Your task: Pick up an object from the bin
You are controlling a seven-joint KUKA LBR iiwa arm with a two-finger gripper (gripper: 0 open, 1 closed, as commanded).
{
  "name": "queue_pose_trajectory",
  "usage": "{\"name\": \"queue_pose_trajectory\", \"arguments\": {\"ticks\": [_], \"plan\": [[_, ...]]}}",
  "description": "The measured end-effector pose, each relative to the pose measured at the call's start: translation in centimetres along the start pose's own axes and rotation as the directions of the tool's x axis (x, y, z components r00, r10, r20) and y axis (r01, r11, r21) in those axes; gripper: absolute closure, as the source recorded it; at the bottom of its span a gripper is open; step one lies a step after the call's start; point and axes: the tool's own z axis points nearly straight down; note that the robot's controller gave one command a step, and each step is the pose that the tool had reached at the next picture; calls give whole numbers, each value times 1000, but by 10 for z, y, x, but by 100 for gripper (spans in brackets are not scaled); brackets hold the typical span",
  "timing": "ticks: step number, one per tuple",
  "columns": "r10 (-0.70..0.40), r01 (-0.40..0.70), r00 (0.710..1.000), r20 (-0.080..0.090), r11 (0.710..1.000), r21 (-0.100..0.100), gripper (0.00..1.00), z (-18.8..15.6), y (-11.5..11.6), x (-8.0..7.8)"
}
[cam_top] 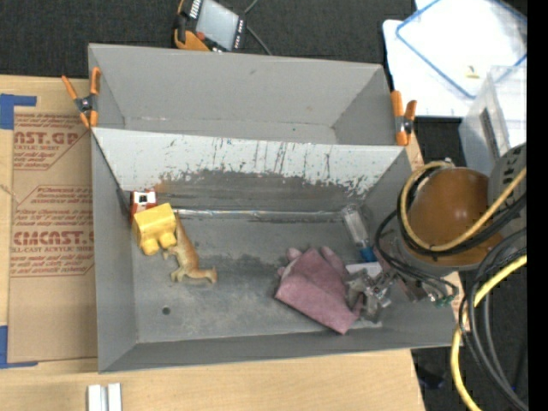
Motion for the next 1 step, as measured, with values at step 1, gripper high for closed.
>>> {"name": "queue_pose_trajectory", "arguments": {"ticks": [1], "plan": [[16,-16,1000,1,1000,-2,100,0,-8,-2]]}}
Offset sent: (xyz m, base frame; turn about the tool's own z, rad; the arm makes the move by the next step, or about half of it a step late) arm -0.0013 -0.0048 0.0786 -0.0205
